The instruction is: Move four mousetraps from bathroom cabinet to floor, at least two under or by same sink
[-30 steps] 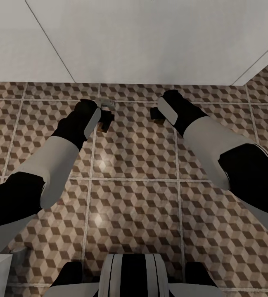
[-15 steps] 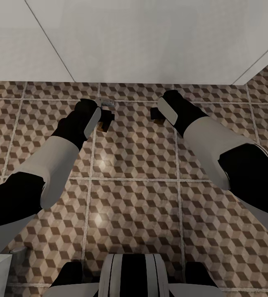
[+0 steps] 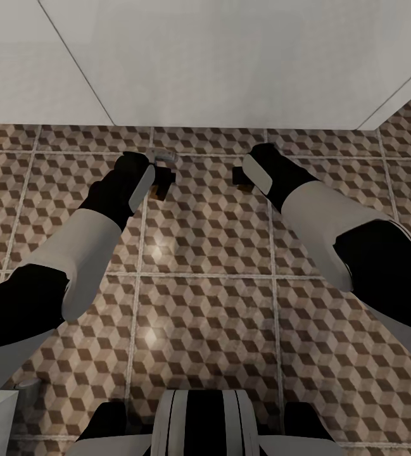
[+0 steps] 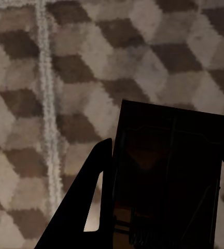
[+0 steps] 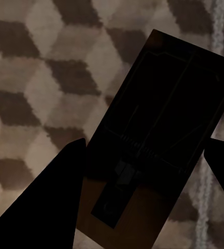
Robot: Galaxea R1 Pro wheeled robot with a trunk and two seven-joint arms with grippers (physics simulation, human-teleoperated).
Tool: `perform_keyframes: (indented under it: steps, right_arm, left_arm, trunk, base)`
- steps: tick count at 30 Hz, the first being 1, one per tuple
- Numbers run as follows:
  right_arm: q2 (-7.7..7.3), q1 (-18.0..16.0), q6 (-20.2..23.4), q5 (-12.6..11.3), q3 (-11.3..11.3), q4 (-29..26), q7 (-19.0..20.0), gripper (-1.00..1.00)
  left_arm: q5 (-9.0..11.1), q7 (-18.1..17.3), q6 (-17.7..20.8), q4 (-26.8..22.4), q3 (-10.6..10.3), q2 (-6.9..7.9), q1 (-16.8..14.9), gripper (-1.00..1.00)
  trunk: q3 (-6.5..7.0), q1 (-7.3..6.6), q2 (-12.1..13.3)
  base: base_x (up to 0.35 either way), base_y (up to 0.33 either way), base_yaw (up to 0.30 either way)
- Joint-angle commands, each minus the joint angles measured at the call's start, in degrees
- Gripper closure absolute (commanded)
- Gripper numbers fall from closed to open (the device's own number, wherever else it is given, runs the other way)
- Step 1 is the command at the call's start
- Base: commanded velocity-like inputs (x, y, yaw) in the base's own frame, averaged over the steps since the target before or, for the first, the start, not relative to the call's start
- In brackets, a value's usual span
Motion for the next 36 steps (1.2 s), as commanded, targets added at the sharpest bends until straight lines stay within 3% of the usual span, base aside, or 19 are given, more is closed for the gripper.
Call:
perform_keyframes:
  steps: [1,36]
  right_arm:
    - [0.00,0.0,0.1,-0.6,0.3,0.0,-0.5,1.00]
    - [0.00,0.0,-0.1,-0.6,0.6,-0.1,-0.3,1.00]
  left_arm:
    - [0.5,0.5,0.2,-0.1,-0.3,0.04,0.0,1.00]
    - [0.6,0.5,-3.7,0.0,-0.3,-0.06,-0.8,1.00]
  trunk:
    - [-0.03,-0.01,0.0]
    - [-0.03,0.22,-0.1]
  base:
    - [0.000,0.000,0.000]
    - [0.000,0.000,0.000]
